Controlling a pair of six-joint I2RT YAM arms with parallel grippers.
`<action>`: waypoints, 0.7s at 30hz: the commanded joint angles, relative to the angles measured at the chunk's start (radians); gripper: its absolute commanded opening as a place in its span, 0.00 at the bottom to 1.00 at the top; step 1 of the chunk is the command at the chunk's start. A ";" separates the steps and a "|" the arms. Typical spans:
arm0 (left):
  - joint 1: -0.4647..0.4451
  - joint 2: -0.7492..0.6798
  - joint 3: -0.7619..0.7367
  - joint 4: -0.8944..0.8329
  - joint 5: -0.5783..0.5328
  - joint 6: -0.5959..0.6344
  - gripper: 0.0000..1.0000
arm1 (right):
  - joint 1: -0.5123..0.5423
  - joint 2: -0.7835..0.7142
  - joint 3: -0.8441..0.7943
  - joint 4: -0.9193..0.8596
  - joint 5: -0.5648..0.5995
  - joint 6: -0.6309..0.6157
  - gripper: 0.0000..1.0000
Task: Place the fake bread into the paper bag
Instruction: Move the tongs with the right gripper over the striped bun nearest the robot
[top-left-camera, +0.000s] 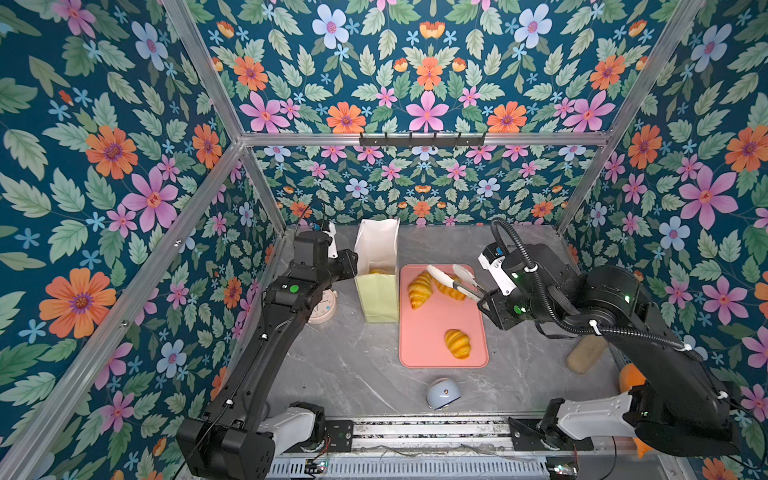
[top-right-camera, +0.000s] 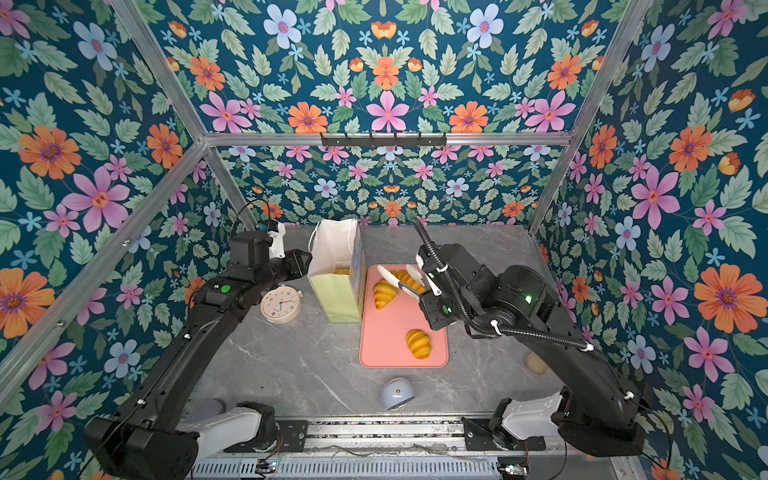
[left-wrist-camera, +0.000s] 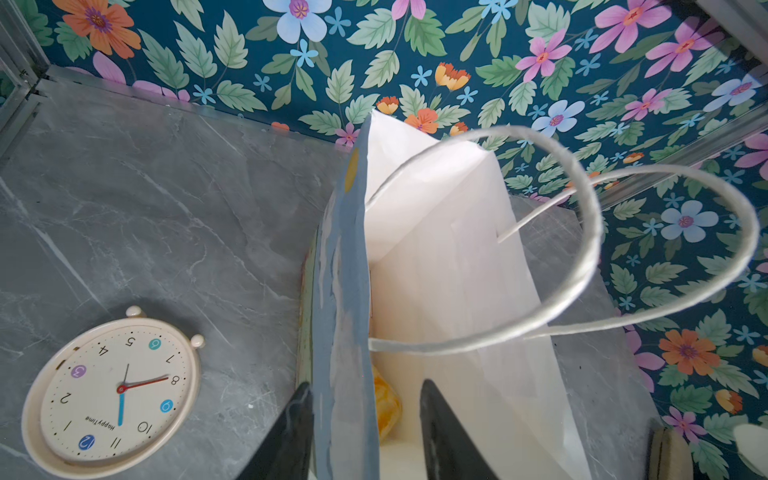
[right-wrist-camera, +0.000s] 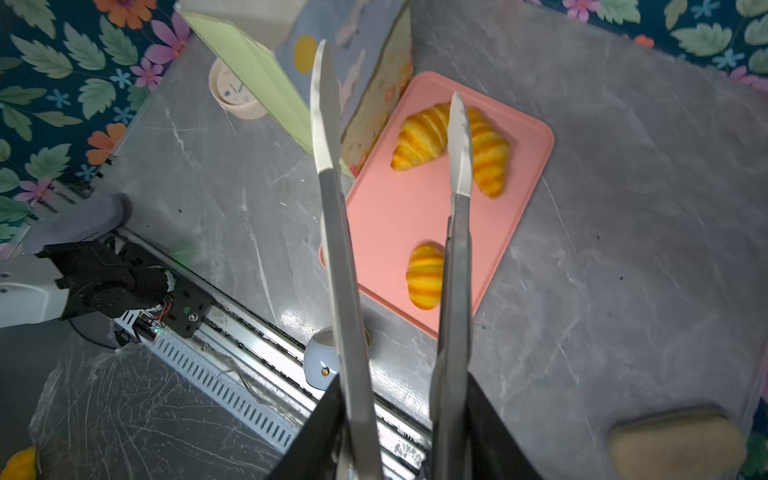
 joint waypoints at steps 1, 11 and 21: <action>0.001 -0.004 -0.003 0.034 -0.022 0.007 0.44 | -0.012 -0.029 -0.072 0.013 0.017 0.064 0.41; 0.001 -0.008 -0.018 0.045 -0.031 0.002 0.45 | -0.017 0.005 -0.214 -0.080 0.022 0.125 0.41; 0.002 -0.004 -0.028 0.048 -0.034 0.003 0.46 | -0.017 0.039 -0.326 -0.072 -0.033 0.181 0.41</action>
